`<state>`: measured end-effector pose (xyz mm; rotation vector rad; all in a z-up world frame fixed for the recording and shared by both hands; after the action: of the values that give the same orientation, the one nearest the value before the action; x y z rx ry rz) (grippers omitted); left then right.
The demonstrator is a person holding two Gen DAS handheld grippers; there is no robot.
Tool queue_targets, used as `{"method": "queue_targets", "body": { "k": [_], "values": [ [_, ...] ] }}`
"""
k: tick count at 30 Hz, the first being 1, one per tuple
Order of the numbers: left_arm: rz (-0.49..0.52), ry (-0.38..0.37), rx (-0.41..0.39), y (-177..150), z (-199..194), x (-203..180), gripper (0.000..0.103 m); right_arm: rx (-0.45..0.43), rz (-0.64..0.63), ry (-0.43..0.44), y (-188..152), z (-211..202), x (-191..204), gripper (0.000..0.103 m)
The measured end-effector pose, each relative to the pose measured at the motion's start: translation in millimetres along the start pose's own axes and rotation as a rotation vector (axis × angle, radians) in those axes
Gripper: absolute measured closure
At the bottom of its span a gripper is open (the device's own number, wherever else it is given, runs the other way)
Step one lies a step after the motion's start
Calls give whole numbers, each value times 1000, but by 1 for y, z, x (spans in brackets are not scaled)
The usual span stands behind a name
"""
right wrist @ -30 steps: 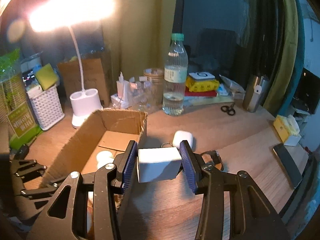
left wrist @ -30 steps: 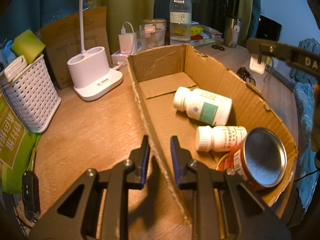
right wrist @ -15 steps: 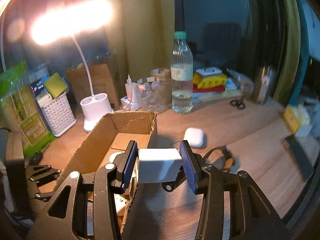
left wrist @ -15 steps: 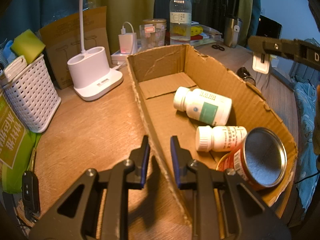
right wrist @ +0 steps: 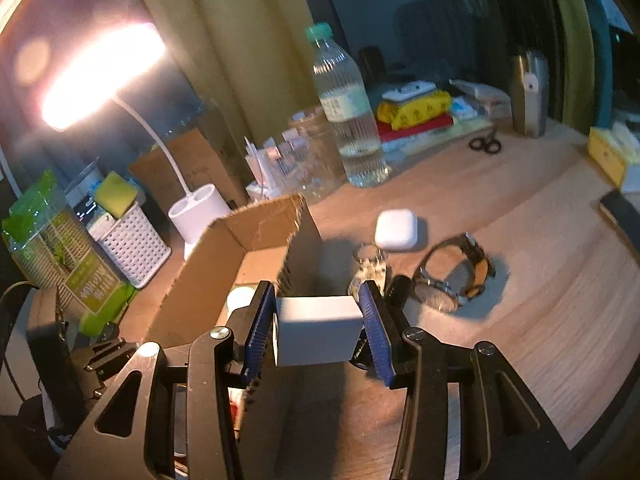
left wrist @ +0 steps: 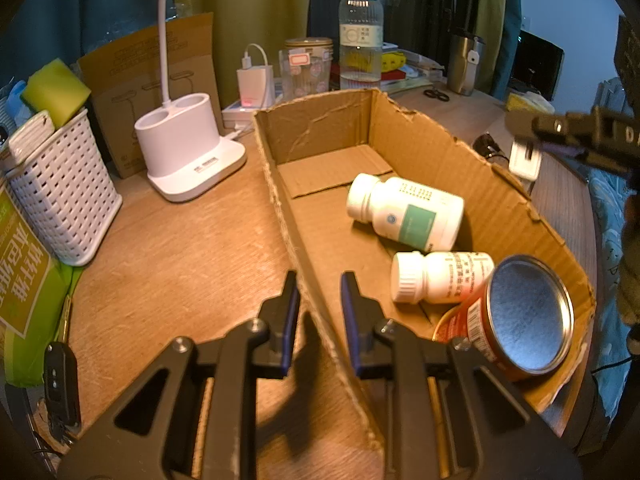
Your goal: Organize rigid objects
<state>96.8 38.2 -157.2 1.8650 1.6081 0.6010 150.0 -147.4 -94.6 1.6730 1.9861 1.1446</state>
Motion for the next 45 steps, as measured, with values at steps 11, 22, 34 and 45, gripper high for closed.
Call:
{"method": "queue_targets", "body": {
  "k": [11, 22, 34, 45],
  "values": [
    [0, 0, 0, 0, 0, 0, 82, 63, -126, -120, -33, 6, -4, 56],
    [0, -1, 0, 0, 0, 0, 82, 119, -354, -233, -63, 5, 5, 54],
    [0, -1, 1, 0, 0, 0, 82, 149, -288, -297, -71, -15, -10, 40],
    [-1, -1, 1, 0, 0, 0, 82, 177, -181, -262, -77, 4, -8, 40]
  ]
}}
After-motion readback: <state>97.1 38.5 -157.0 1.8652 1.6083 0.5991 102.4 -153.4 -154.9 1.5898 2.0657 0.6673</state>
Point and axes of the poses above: each gripper's, at about its wrist camera, not at the fingertips, and z roughly the way its jaws point, x to its left, y to its top, the point moved 5 cm from there along z, roughly the way its jaws point, and after that the axes turned 2 degrees about -y, right-handed, at the moved point
